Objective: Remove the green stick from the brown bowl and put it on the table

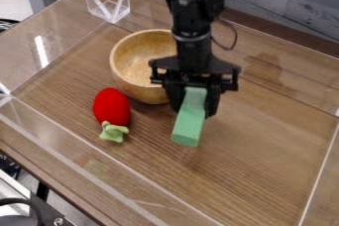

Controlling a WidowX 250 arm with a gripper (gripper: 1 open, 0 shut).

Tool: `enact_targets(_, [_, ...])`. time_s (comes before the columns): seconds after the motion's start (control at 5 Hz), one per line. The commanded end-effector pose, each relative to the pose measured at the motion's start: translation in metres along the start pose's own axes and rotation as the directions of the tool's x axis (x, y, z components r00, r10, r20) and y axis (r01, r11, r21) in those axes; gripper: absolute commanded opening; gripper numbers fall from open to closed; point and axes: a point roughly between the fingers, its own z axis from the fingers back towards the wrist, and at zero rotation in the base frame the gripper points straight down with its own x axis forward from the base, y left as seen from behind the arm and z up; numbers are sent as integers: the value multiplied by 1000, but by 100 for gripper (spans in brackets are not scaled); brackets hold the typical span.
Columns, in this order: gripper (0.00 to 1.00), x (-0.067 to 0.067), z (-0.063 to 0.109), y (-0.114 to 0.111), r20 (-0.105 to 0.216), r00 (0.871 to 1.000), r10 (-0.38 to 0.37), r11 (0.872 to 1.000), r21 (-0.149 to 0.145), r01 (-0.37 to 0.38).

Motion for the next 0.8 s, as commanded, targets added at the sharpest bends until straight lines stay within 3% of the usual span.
enact_targets(0.0, [0,-3,-3,-4,29,1000,-6,1000,-6,7])
enact_targets(0.2, [0,-8,-10,-6,34,999,3,1000,-7,-3])
enact_targets(0.4, [0,-2,-16,-17,33,993,-109,994,-10,110])
enact_targets(0.6, [0,4,-19,-26,41,974,-222,975,-8,223])
